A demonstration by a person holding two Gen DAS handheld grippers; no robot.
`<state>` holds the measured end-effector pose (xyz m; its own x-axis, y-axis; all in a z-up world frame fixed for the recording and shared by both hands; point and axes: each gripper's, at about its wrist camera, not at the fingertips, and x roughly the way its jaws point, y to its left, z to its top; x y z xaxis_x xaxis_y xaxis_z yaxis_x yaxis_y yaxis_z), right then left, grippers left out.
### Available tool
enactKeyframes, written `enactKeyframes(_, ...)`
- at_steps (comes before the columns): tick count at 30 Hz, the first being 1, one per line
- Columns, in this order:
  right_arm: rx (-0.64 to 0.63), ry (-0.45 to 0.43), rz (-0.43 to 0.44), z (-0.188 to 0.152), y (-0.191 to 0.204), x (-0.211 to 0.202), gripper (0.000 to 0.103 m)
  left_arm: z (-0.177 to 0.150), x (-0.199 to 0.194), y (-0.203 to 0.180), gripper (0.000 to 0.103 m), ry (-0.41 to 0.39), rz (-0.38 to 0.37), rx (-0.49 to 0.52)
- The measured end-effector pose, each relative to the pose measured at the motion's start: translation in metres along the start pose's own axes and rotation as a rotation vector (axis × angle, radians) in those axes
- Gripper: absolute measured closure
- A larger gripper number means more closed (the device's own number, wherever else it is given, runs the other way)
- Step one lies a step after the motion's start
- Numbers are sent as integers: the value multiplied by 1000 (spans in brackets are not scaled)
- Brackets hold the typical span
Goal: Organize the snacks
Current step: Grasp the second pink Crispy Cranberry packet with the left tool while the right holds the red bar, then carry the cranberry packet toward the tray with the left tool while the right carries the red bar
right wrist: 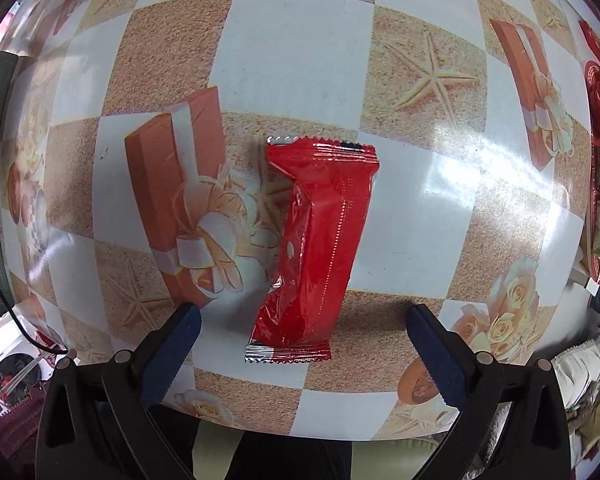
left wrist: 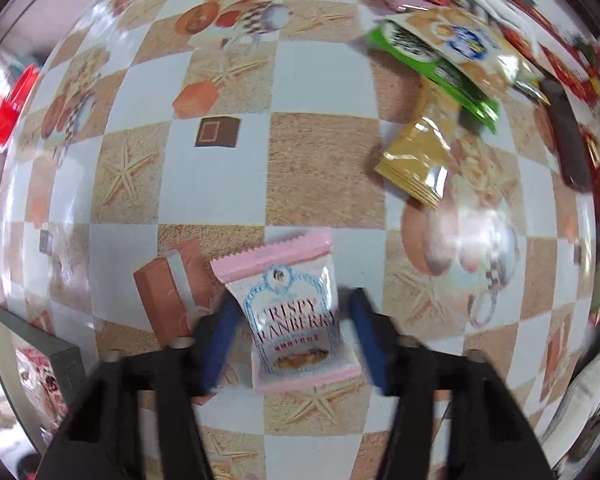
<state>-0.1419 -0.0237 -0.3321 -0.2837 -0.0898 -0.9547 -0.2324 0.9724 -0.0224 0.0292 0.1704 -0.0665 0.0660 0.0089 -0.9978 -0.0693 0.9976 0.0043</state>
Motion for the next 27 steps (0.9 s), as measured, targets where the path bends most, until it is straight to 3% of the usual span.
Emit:
enactKeyframes(4,16,7,5,14,-7,-6,0,-42,-3,3,60,4,14,52)
enactKeyframes(11,78,3,25,24,-16,-9,0,-165,-9,40,57,27,48,80)
enactKeyframes(15,102,-9,28,30,-19,-12,2,-190,-6,51,31,37,63,43)
enactKeyframes(18,79,-46,18,32,-17,-24,27,-187,-4,53,25,47,55,25)
enactKeyframes(20,63,-69,11,36,-13,-37,82,-178,0,53,25,50,49,26)
enactKeyframes(23,81,-62,37,40,-17,-41,81,-155,2,51,26,54,37,43)
enactKeyframes(25,120,-72,99,39,-25,-44,81,-151,0,48,43,58,-13,41)
enactKeyframes(27,146,-75,125,37,-33,-48,81,-150,-1,45,45,60,-9,71)
